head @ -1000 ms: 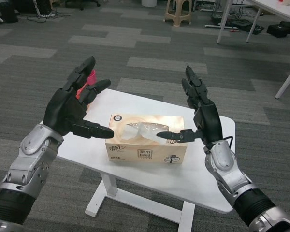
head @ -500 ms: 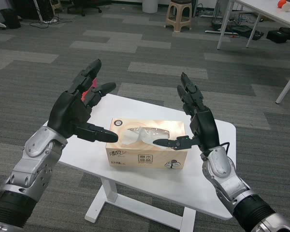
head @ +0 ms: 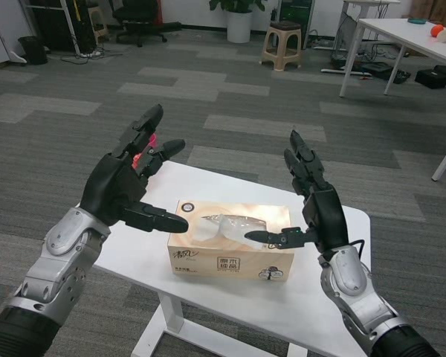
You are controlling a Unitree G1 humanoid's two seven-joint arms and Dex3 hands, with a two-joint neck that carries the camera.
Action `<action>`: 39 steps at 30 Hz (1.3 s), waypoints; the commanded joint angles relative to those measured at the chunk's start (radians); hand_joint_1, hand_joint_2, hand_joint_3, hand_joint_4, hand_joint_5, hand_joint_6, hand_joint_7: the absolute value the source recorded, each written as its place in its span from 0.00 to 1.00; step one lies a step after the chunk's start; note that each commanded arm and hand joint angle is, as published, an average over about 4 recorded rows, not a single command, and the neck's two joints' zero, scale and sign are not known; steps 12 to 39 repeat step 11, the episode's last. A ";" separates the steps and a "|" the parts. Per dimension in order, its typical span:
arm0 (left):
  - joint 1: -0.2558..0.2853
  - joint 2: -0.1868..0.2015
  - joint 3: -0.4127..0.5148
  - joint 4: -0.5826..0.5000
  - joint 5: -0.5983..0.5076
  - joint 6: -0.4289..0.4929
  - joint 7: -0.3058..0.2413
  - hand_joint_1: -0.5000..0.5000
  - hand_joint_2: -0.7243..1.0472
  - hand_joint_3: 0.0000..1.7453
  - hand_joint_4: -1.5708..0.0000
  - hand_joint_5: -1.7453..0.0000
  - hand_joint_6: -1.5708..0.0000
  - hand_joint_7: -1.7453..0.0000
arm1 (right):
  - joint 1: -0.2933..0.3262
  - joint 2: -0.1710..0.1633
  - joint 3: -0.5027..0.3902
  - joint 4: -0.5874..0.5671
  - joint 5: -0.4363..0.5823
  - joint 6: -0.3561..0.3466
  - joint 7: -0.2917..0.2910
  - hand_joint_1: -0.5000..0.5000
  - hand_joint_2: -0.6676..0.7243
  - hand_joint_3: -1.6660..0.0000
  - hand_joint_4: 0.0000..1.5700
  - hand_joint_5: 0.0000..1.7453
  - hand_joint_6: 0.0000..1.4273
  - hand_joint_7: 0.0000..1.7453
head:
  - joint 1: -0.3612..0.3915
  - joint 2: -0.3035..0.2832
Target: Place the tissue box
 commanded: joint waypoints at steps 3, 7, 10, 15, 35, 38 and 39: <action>-0.026 -0.017 -0.005 0.015 0.008 -0.030 0.011 1.00 0.55 0.05 1.00 0.53 1.00 0.92 | -0.024 -0.016 -0.014 0.009 0.013 -0.013 -0.017 0.33 0.27 0.81 0.00 0.00 0.00 0.00 | 0.008 -0.002; -0.034 -0.018 -0.013 0.024 0.016 -0.045 0.018 1.00 0.55 0.05 1.00 0.53 1.00 0.92 | -0.036 -0.017 -0.013 0.023 0.011 -0.014 -0.015 0.33 0.27 0.81 0.00 0.00 0.00 0.00 | 0.005 -0.009; -0.037 -0.019 -0.014 0.029 0.029 -0.056 0.034 1.00 0.55 0.05 1.00 0.53 1.00 0.92 | -0.046 -0.017 -0.009 0.035 0.012 -0.015 -0.014 0.33 0.27 0.81 0.00 0.00 0.00 0.00 | 0.005 -0.007; -0.037 -0.019 -0.013 0.029 0.031 -0.056 0.035 1.00 0.55 0.05 1.00 0.53 1.00 0.92 | -0.047 -0.018 -0.009 0.037 0.012 -0.015 -0.014 0.33 0.27 0.81 0.00 0.00 0.00 0.00 | 0.006 -0.006; -0.037 -0.019 -0.013 0.029 0.031 -0.056 0.035 1.00 0.55 0.05 1.00 0.53 1.00 0.92 | -0.047 -0.018 -0.009 0.037 0.012 -0.015 -0.014 0.33 0.27 0.81 0.00 0.00 0.00 0.00 | 0.006 -0.006; -0.037 -0.019 -0.013 0.029 0.031 -0.056 0.035 1.00 0.55 0.05 1.00 0.53 1.00 0.92 | -0.047 -0.018 -0.009 0.037 0.012 -0.015 -0.014 0.33 0.27 0.81 0.00 0.00 0.00 0.00 | 0.006 -0.006; -0.037 -0.019 -0.013 0.029 0.031 -0.056 0.035 1.00 0.55 0.05 1.00 0.53 1.00 0.92 | -0.047 -0.018 -0.009 0.037 0.012 -0.015 -0.014 0.33 0.27 0.81 0.00 0.00 0.00 0.00 | 0.006 -0.006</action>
